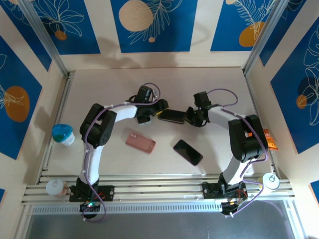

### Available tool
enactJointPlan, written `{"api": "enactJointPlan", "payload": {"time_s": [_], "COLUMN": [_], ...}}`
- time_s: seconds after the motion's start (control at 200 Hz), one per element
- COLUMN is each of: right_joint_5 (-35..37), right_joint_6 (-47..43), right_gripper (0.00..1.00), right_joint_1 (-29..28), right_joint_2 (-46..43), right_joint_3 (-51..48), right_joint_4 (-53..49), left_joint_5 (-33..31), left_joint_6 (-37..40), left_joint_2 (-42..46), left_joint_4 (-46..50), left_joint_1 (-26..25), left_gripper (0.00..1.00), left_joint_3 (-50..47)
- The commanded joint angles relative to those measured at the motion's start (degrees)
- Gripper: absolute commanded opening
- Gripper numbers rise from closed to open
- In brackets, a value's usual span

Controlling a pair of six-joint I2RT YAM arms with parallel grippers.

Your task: Put the phone into the phone case

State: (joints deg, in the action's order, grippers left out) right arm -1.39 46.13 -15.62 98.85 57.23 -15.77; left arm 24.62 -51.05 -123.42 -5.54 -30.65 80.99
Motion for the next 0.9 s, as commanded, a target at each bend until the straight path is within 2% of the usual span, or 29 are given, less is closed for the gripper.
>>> {"api": "enactJointPlan", "payload": {"time_s": [0.0, 0.445, 0.895], "right_joint_5": [-1.6, -1.2, -1.1], "right_joint_6": [-0.5, -0.7, -1.4], "right_gripper": [0.00, 0.00, 0.00], "right_joint_1": [-0.1, -1.0, -1.1], "right_joint_2": [1.8, 5.5, 0.6], "right_joint_3": [1.7, 2.4, 4.5], "right_joint_4": [0.3, -1.2, -3.6], "left_joint_5": [0.0, -0.8, -1.7], "left_joint_6": [-1.0, -0.7, 0.7], "left_joint_2": [1.5, 3.1, 2.9], "left_joint_4": [-1.2, 0.4, 1.8], "left_joint_1": [0.3, 2.0, 2.0], "left_gripper": [0.56, 0.56, 0.57], "left_joint_3": [-1.5, -1.7, -2.3]}}
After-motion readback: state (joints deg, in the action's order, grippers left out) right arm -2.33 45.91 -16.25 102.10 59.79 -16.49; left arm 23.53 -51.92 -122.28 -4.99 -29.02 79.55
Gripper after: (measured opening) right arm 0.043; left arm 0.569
